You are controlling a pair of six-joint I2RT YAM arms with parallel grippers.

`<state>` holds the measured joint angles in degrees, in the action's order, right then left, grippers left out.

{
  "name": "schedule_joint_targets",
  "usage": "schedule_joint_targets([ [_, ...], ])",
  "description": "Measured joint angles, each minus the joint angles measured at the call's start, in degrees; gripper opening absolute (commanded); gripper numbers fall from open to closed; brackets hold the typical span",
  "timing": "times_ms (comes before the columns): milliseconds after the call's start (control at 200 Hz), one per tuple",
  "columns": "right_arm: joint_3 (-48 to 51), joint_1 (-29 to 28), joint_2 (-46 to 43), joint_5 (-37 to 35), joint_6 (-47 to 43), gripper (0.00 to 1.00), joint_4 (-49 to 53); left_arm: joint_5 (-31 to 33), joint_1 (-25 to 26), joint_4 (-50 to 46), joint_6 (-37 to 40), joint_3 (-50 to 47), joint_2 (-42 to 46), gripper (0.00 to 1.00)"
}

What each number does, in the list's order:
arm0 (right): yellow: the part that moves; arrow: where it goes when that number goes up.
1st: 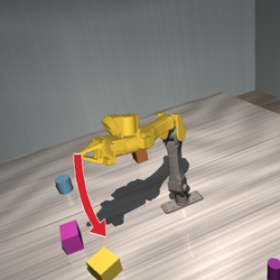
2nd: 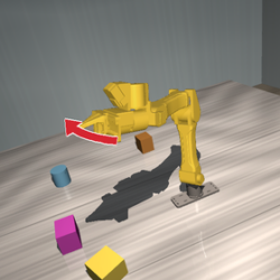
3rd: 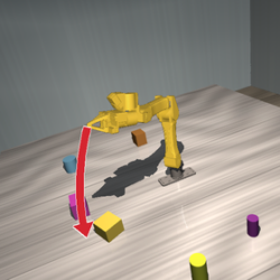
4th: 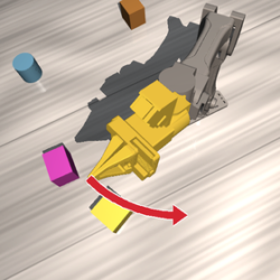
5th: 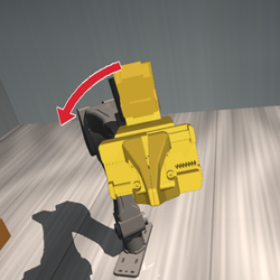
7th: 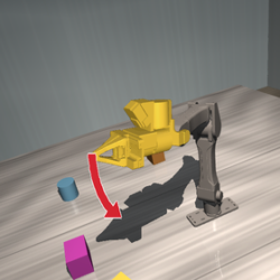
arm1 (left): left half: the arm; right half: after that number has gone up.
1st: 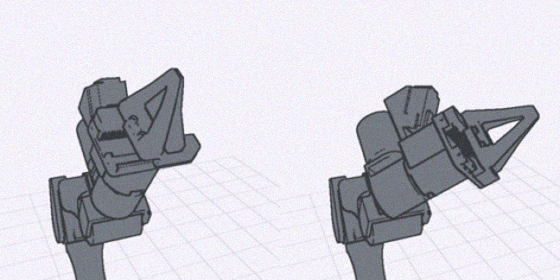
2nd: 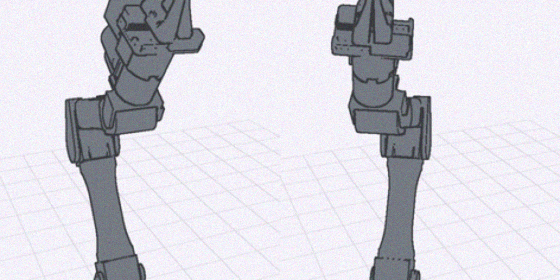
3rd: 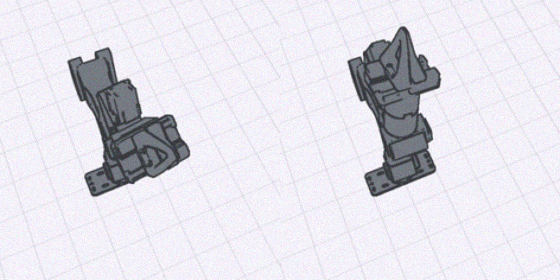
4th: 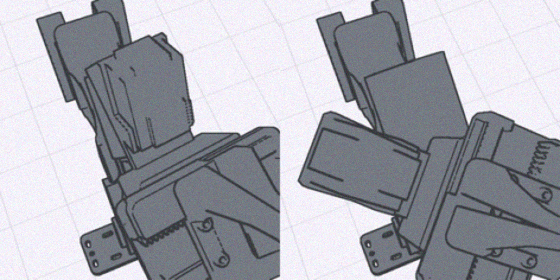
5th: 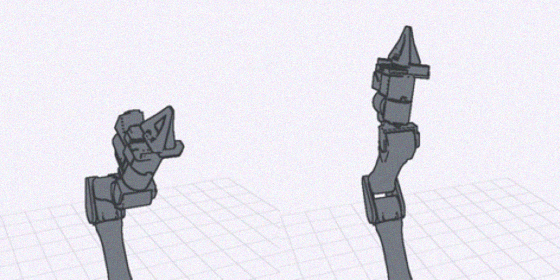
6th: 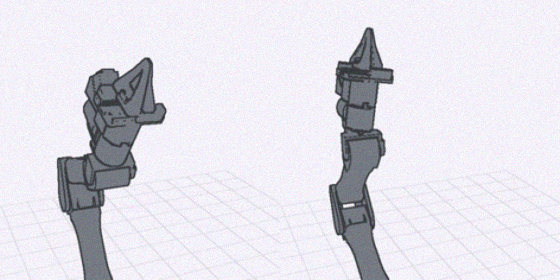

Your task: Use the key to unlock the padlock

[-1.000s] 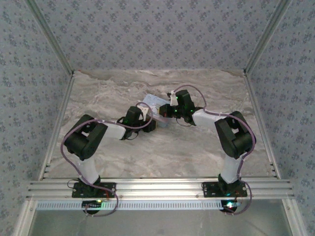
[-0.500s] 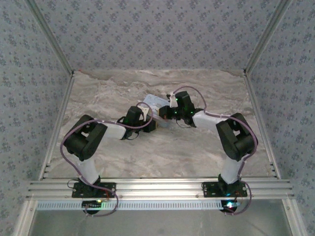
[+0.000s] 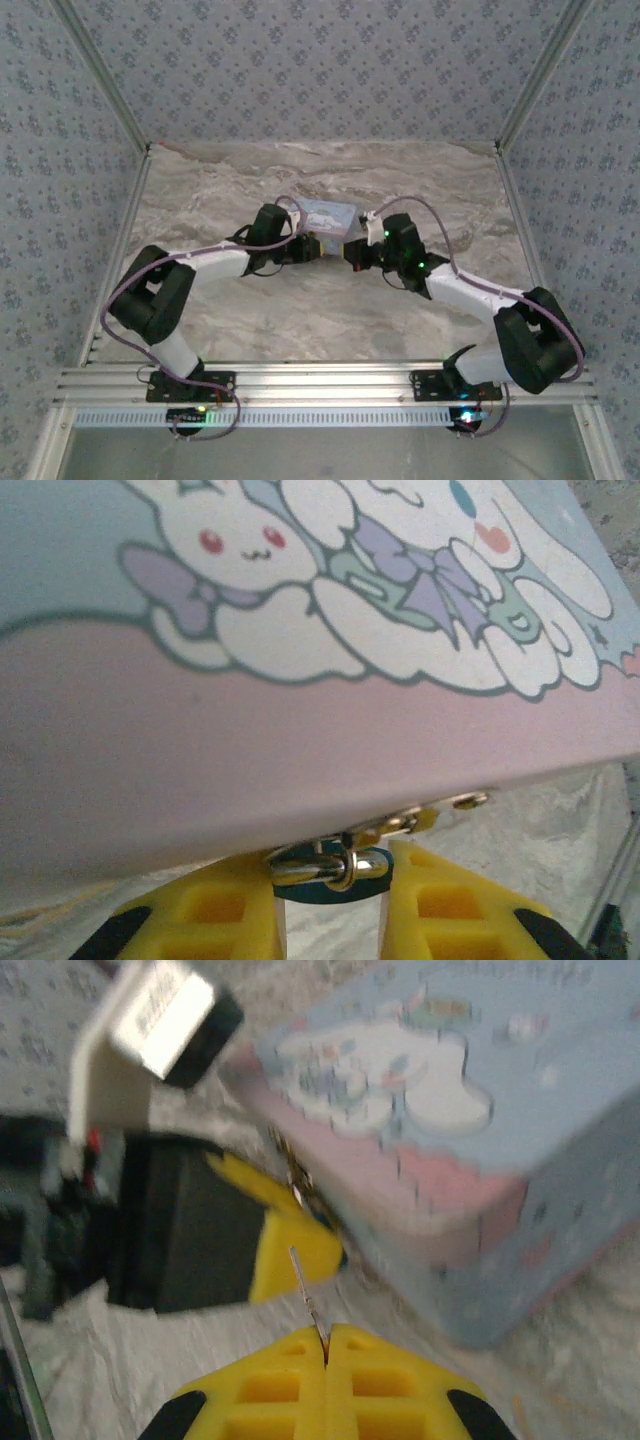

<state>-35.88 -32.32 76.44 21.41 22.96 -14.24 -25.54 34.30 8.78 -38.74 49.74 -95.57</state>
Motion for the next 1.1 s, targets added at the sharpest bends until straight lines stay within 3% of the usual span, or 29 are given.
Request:
schedule_joint_targets([
  [210,5.8,-4.7,-0.8,-4.5,-1.1,0.00,-3.0,-2.2,0.0,-3.1,-4.5,1.6,1.6,0.20],
  [575,6.9,-6.6,5.2,-10.1,-3.3,0.00,-13.9,-4.5,0.0,-5.8,-9.0,2.6,2.1,0.20],
  [1099,6.8,-7.5,9.3,-10.8,-4.0,0.00,-18.2,-4.7,0.0,-6.1,-9.4,2.7,2.1,0.20],
])
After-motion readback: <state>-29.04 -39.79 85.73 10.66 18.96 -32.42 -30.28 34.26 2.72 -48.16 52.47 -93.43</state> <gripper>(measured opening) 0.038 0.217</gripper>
